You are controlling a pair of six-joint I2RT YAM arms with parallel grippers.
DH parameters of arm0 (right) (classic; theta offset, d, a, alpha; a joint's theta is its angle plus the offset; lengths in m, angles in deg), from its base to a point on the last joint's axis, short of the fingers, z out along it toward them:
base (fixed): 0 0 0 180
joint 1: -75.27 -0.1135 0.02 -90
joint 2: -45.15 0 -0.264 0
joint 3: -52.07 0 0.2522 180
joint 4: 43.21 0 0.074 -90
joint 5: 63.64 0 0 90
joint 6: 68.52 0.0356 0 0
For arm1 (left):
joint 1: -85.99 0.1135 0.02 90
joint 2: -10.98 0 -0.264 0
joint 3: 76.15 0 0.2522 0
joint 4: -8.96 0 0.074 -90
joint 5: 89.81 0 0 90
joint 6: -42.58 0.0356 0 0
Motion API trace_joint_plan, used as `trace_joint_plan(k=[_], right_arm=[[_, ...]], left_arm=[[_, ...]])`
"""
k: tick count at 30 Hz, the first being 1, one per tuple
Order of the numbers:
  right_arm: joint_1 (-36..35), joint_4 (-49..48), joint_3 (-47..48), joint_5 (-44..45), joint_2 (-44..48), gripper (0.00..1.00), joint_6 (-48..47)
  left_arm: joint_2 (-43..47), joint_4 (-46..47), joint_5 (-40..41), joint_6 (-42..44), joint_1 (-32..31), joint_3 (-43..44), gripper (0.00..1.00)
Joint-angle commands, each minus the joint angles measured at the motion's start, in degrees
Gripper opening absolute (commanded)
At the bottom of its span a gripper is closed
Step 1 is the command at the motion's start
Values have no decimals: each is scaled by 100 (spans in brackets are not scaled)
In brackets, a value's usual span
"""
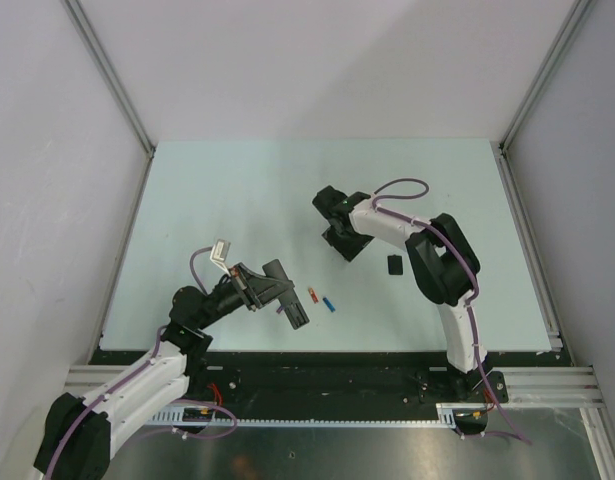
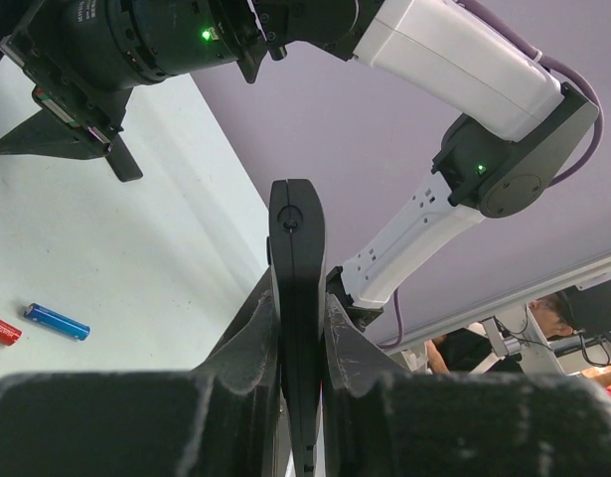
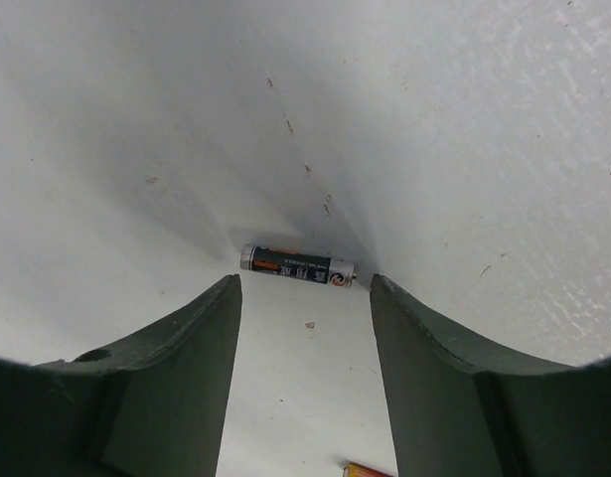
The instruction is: Load the batteries into the remote control
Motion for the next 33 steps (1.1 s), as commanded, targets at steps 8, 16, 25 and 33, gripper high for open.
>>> trace_joint_plan(k=[8,16,25,33], right_arm=[[-20,290,-336,694,-270,66,-818],[16,17,-601,667,-235,68,-1487],[-98,-457,-855,729,-147,68,-2725],[-248,-861,-1172,703,213,67,-3508]], left_arm=[[31,201,0,-89,52,-36,0],[-39,192,-9,-71,43,16,0],[66,192,18,-89,52,-71,0],[101,174,9,-71,44,-98,0]])
